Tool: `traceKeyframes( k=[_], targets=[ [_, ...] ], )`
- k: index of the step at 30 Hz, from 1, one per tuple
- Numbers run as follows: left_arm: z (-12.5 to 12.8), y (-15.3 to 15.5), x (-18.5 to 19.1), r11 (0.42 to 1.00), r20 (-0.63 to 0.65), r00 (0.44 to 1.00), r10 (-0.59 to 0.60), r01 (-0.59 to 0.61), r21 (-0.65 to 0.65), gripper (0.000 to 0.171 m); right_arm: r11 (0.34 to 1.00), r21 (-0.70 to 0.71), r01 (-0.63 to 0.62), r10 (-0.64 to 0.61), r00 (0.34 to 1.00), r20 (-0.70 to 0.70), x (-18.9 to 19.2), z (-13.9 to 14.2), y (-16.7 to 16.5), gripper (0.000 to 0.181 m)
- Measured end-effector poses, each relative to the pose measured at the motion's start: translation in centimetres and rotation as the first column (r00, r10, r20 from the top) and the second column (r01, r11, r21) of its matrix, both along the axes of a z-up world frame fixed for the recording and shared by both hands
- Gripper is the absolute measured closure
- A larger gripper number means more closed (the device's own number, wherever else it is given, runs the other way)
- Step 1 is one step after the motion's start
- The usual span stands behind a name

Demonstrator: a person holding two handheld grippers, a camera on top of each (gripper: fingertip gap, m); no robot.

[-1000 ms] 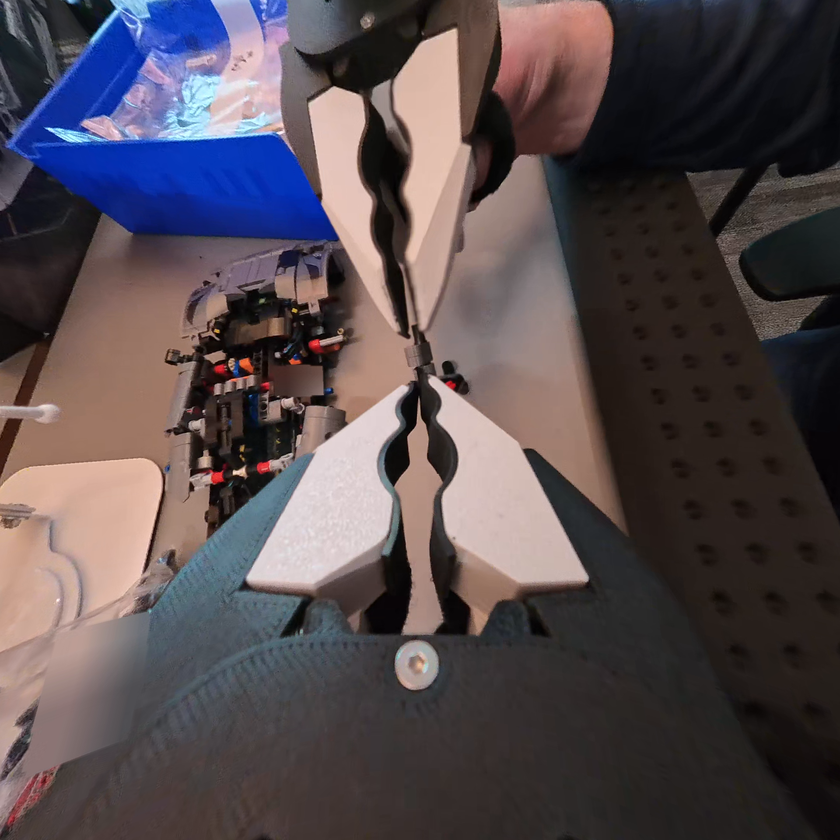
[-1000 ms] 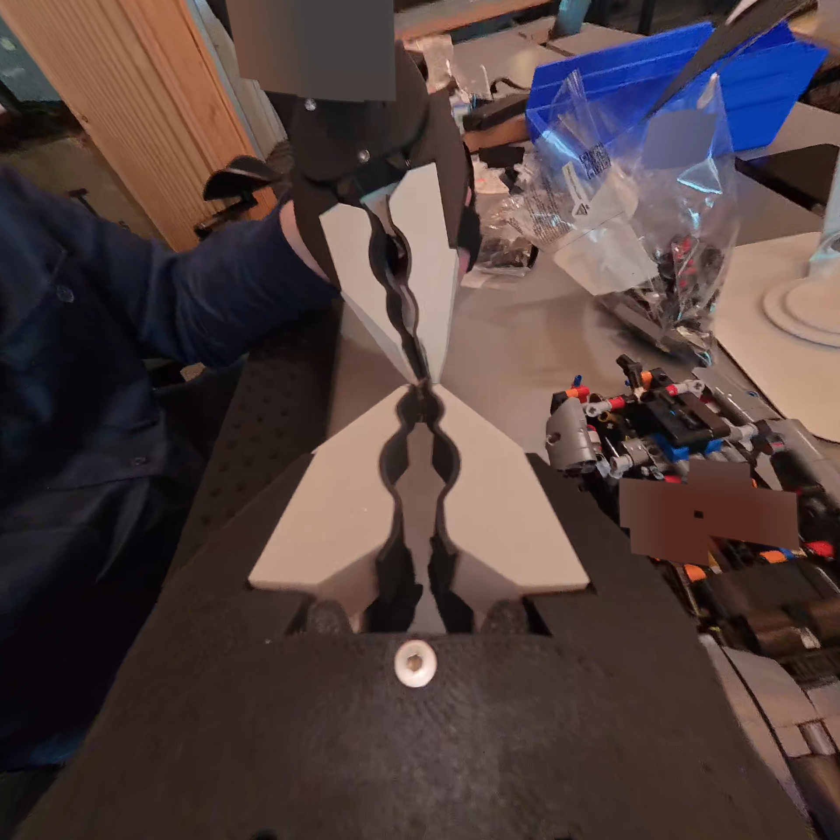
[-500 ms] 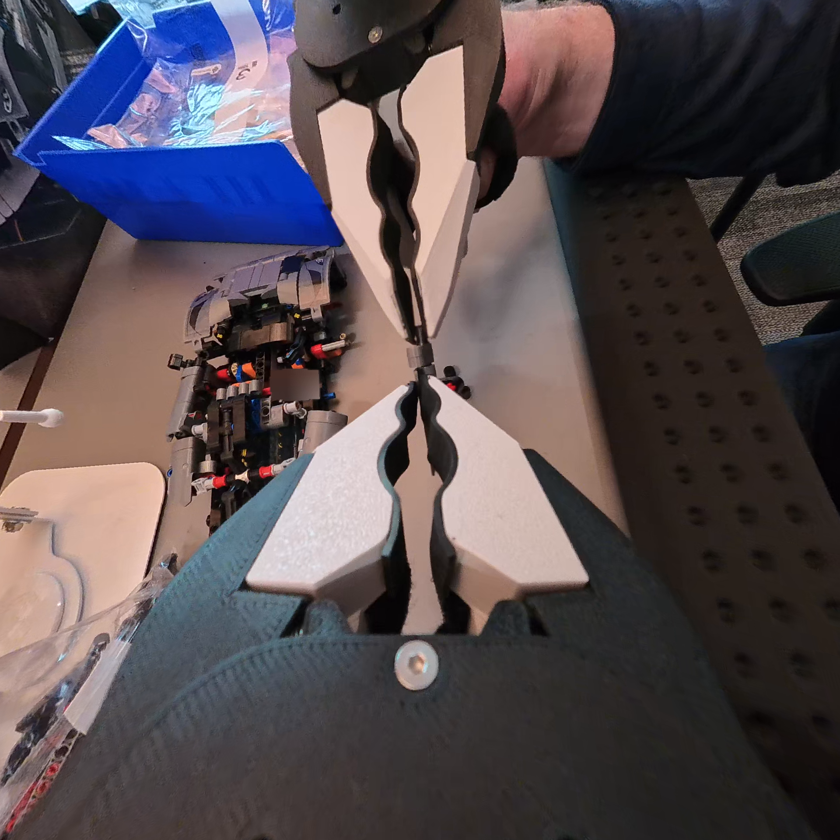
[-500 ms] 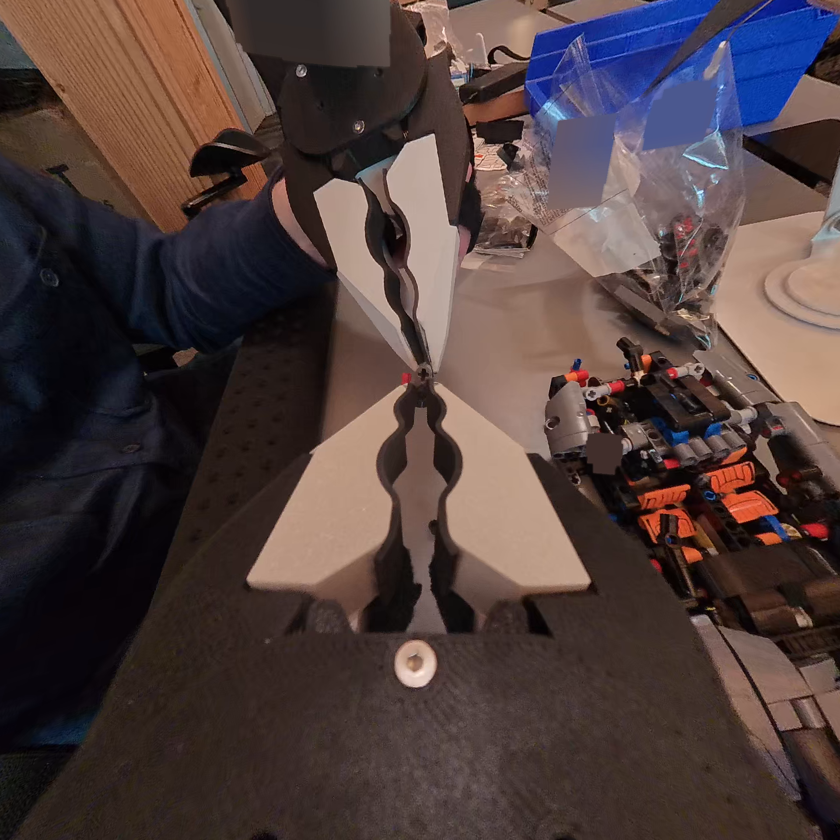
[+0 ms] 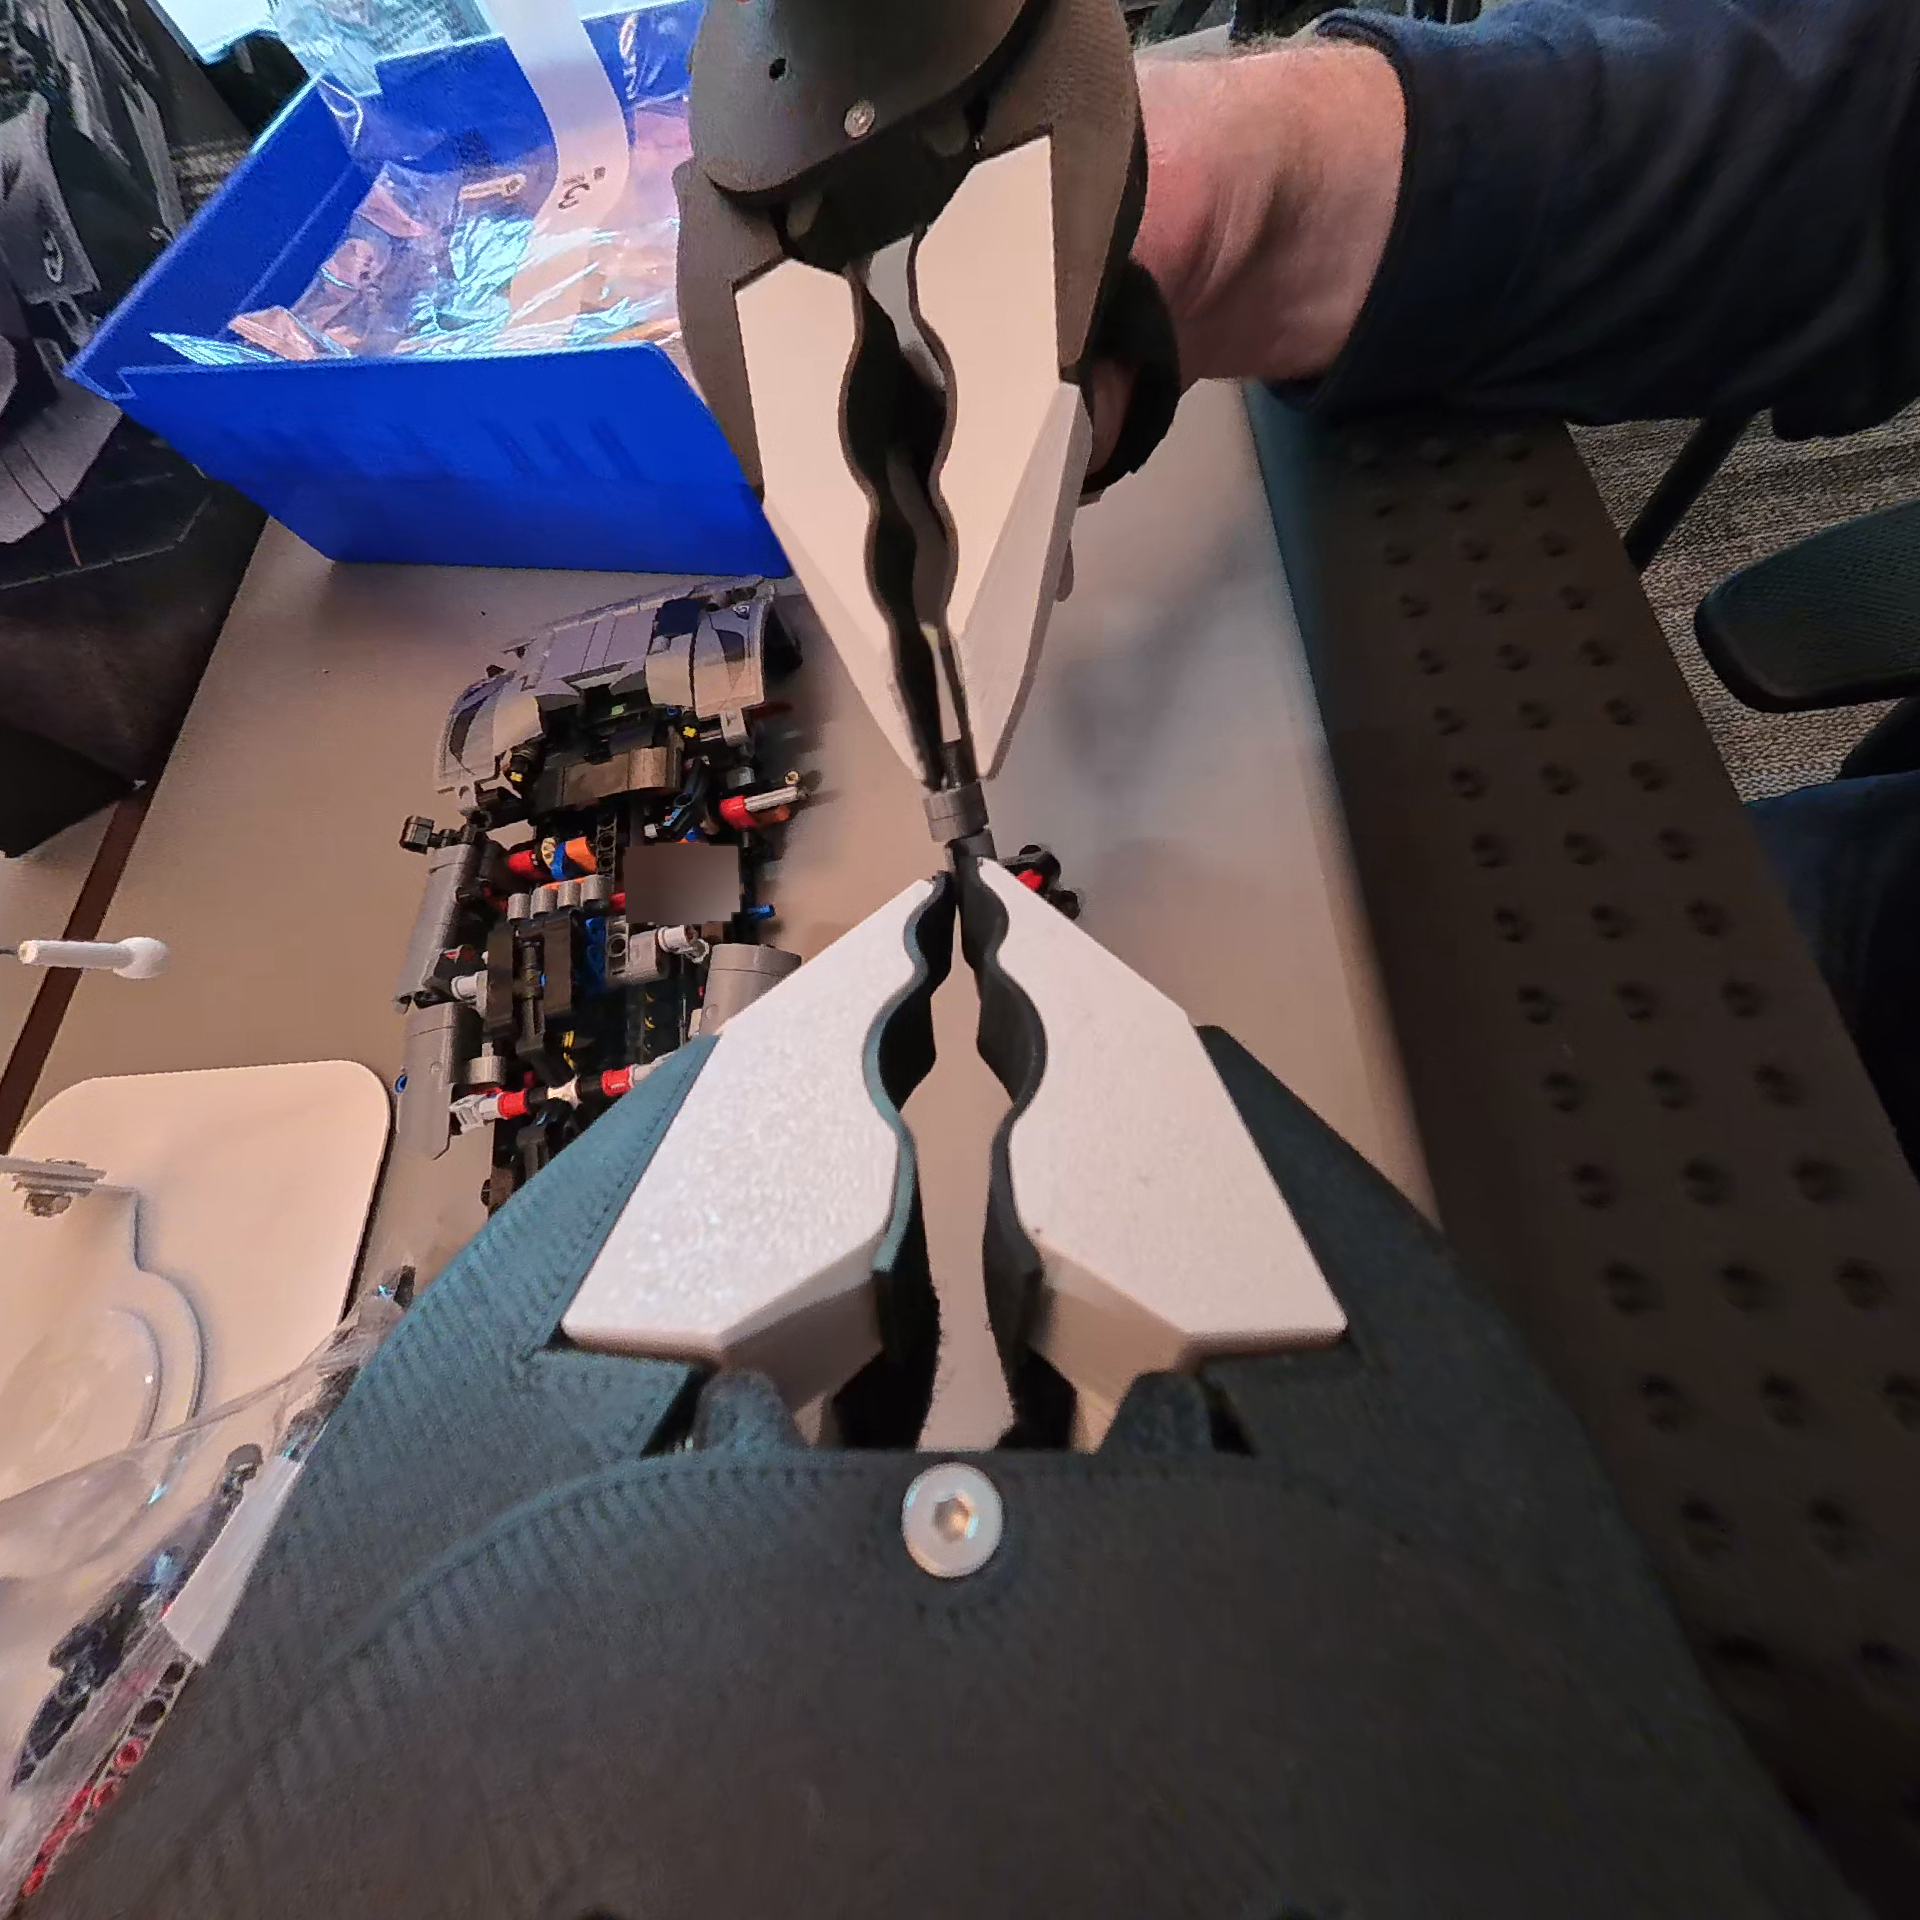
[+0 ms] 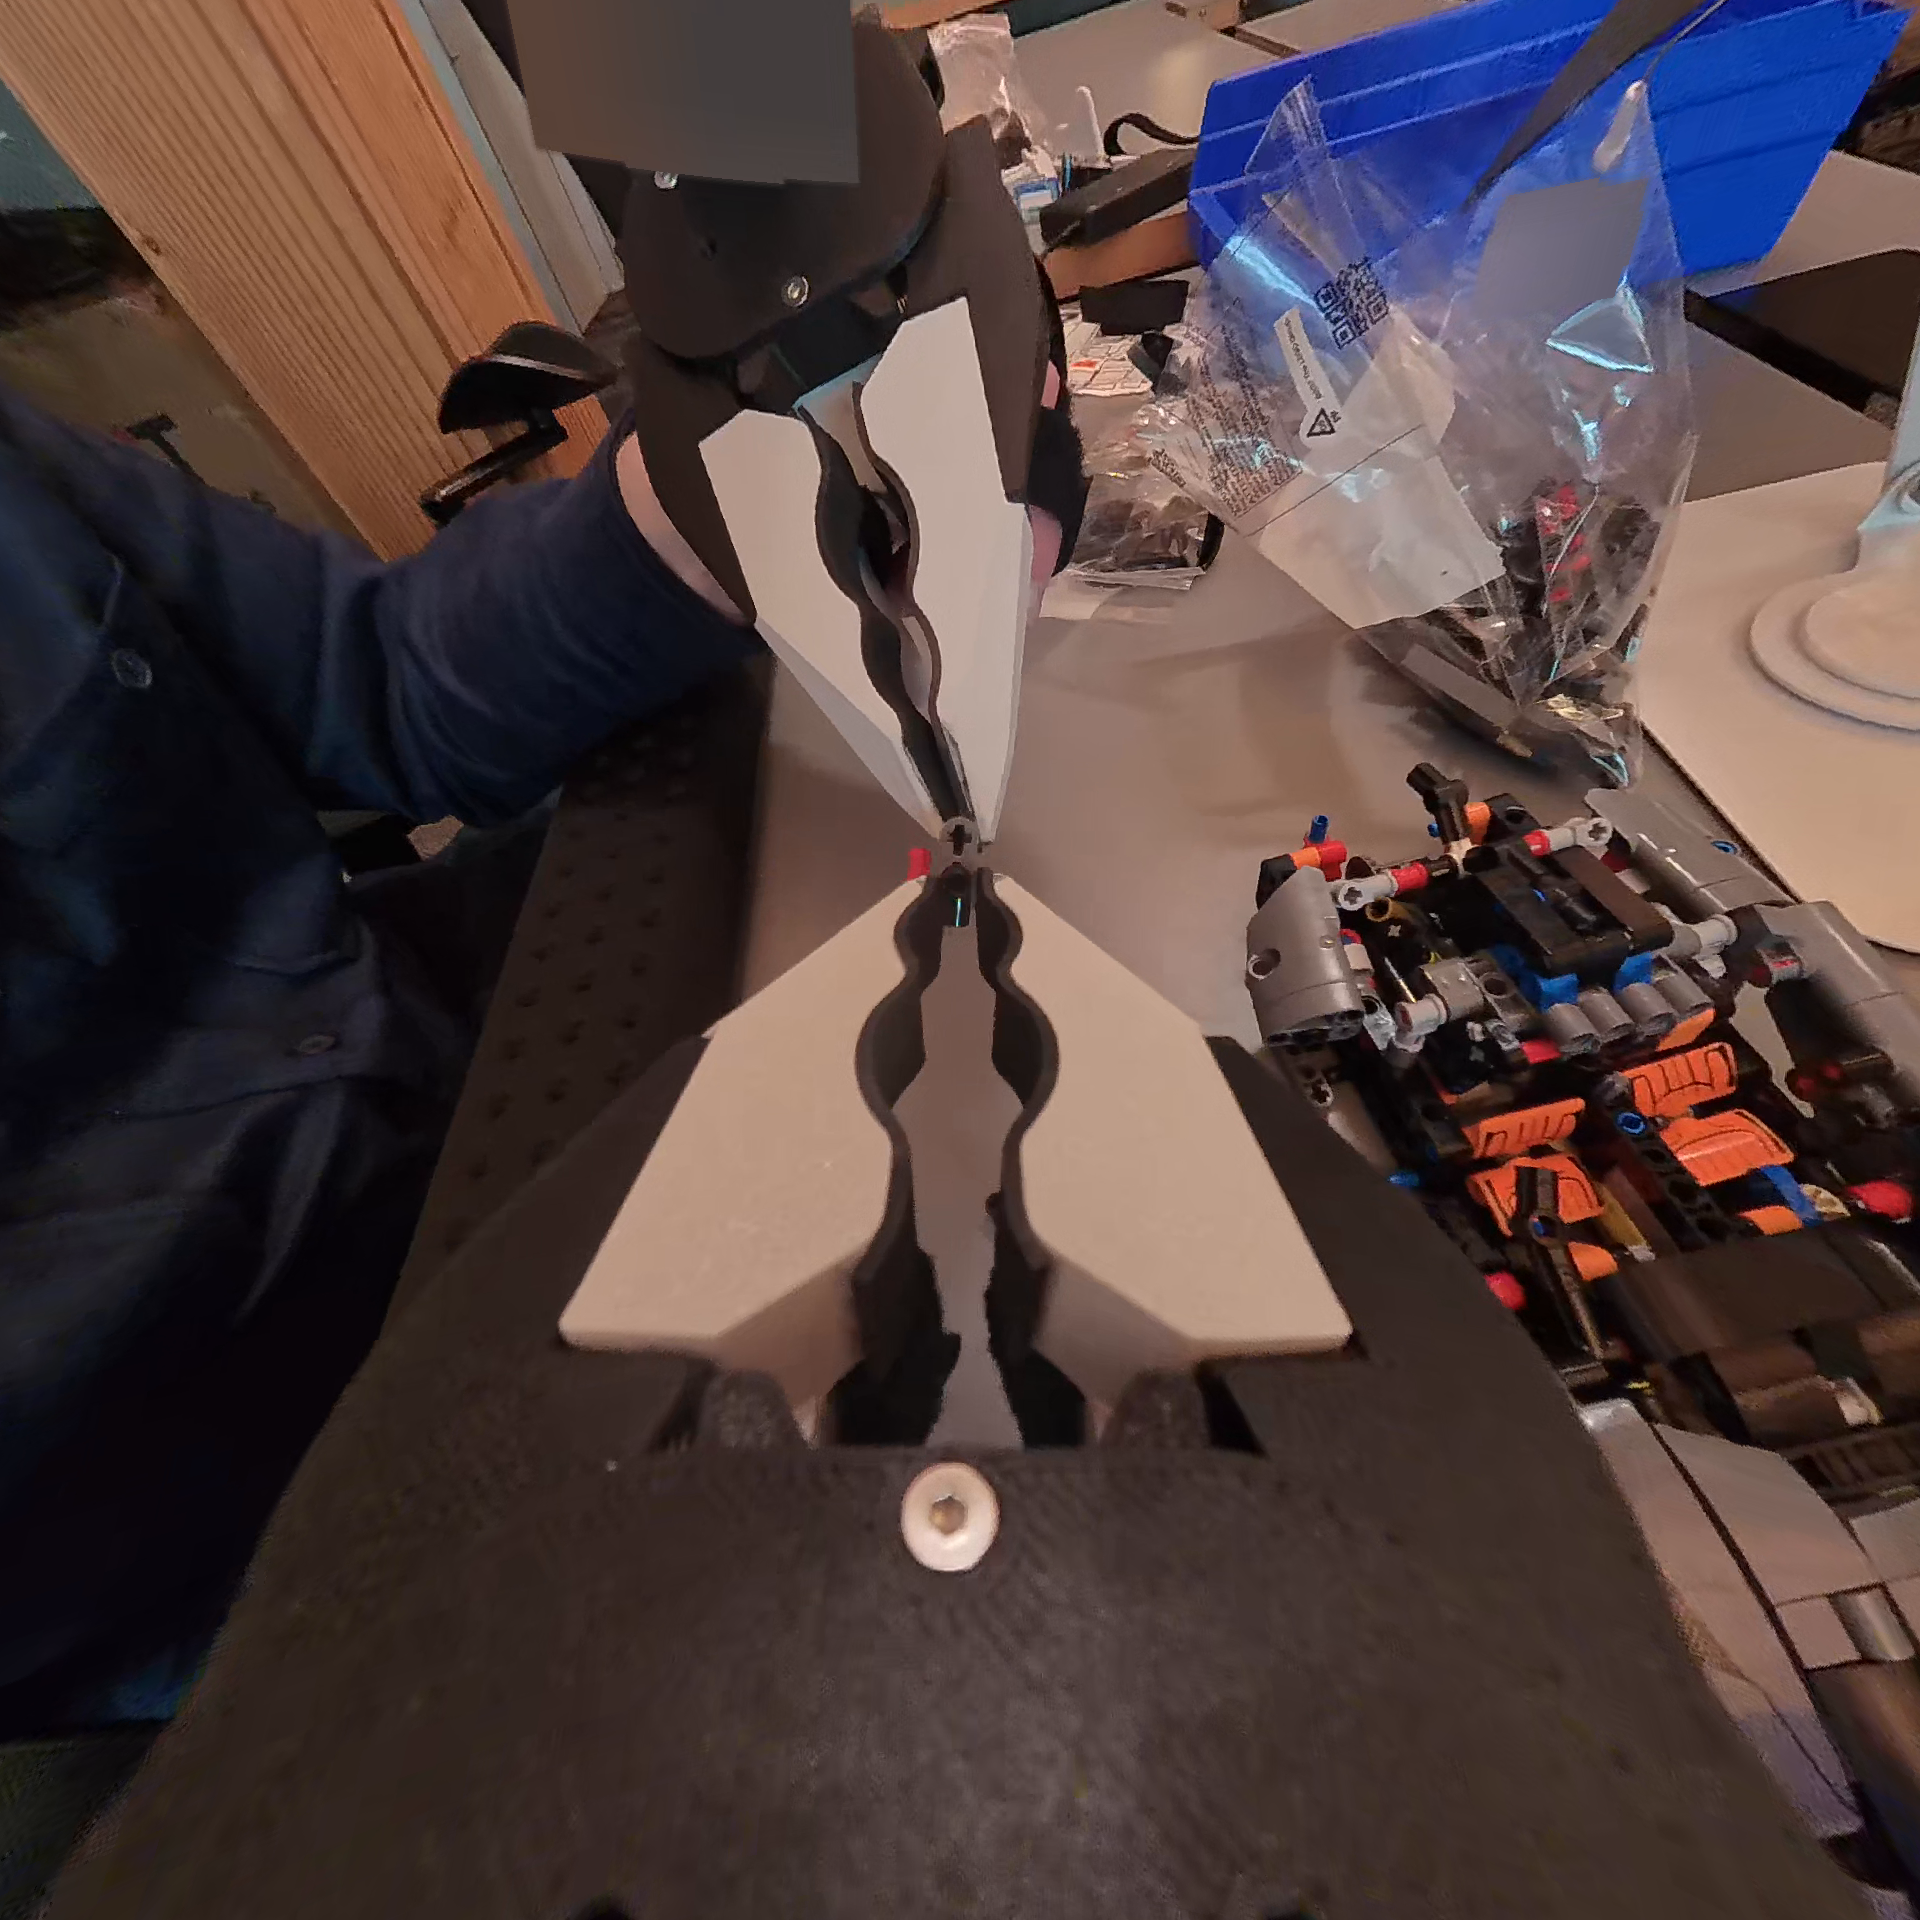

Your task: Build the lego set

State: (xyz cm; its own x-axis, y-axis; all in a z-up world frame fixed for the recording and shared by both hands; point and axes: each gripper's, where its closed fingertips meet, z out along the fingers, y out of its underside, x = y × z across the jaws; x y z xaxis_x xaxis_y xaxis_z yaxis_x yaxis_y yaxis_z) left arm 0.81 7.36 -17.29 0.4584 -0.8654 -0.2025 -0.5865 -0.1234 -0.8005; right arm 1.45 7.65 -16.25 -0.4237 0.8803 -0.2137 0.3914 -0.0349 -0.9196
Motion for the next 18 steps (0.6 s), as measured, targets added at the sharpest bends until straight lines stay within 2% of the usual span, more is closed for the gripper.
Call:
traceKeyframes(
  k=[5,9,10,12,13,15,18],
  targets=[
    [-0.1,0.0,0.1,1.000,0.007,1.000,-0.001,0.001,-0.005,0.171,1.000,-0.026,-0.006,0.006,1.000,0.003,0.1,0.0,0.0,0.179],
    [1.0,0.2,0.5,0.999,0.061,0.998,-0.001,-0.001,0.034,0.171,0.999,-0.039,0.000,-0.001,1.000,-0.031,0.2,0.8,0.2,0.179],
    [1.0,0.2,0.6,1.000,0.074,0.997,-0.005,0.002,0.031,0.168,0.999,-0.043,0.004,-0.005,0.999,-0.036,0.2,0.9,0.2,0.179],
    [0.9,0.3,1.1,1.000,0.114,0.993,-0.012,0.013,-0.009,0.140,0.999,-0.044,-0.008,0.007,0.999,-0.037,0.2,0.9,0.0,0.179],
    [0.6,0.1,1.4,0.999,0.123,0.992,-0.021,0.026,-0.038,0.139,1.000,-0.030,-0.005,0.004,0.999,-0.036,0.1,0.8,-0.1,0.179],
    [0.2,0.2,1.6,0.998,0.118,0.993,-0.027,0.032,-0.045,0.163,1.000,-0.014,-0.018,0.017,0.999,-0.037,0.1,0.7,-0.4,0.179],
    [0.3,0.1,1.8,0.996,0.158,0.987,-0.035,0.046,-0.072,0.167,0.999,0.036,-0.012,0.013,0.999,-0.053,0.1,0.9,-0.6,0.179]
  ],
)
